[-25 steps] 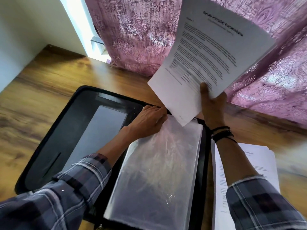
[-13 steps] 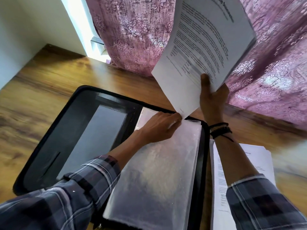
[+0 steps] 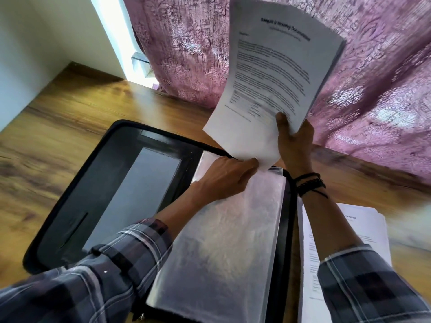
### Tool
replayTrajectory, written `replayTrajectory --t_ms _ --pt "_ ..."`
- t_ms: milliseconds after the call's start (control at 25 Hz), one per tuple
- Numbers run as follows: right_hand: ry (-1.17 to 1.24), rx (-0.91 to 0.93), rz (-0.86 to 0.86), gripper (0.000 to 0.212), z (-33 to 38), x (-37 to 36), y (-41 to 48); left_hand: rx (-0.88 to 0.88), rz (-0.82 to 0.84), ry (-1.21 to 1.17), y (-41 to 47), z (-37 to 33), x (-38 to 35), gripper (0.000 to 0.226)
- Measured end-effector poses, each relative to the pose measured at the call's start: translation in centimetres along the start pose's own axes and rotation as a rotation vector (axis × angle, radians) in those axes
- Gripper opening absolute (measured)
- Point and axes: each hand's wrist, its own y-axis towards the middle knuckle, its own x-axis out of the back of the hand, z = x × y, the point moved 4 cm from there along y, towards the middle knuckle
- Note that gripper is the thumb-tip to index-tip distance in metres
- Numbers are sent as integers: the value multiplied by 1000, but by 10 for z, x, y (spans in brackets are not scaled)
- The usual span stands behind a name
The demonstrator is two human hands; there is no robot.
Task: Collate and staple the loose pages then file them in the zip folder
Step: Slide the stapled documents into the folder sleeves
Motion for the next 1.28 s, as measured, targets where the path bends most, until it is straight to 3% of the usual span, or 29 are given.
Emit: replayTrajectory --t_ms 120,280,480,600,680,880,1080,1240,1280 --pt "-31 -26 18 25 -11 10 1 22 29 31 1 0 0 19" --pt "-61 -46 33 28 -28 25 -2 175 95 25 -4 19 6 38" --pt "20 -138 96 29 -43 32 -11 192 115 108 -17 62 18 22" --pt "134 -235 253 38 -55 25 -15 200 85 83 -12 69 17 9" --pt "155 -258 365 48 -65 22 -17 207 63 109 -9 68 15 10" --pt "239 -290 397 53 -79 29 -14 214 57 147 -18 76 19 27" --pt "231 -288 446 50 -83 25 -3 271 22 131 -26 96 25 18" --pt "236 -362 593 79 -90 17 -5 336 0 3 -24 95 22 21" --pt "195 -376 661 78 -90 14 -8 333 -8 11 -24 92 21 19"
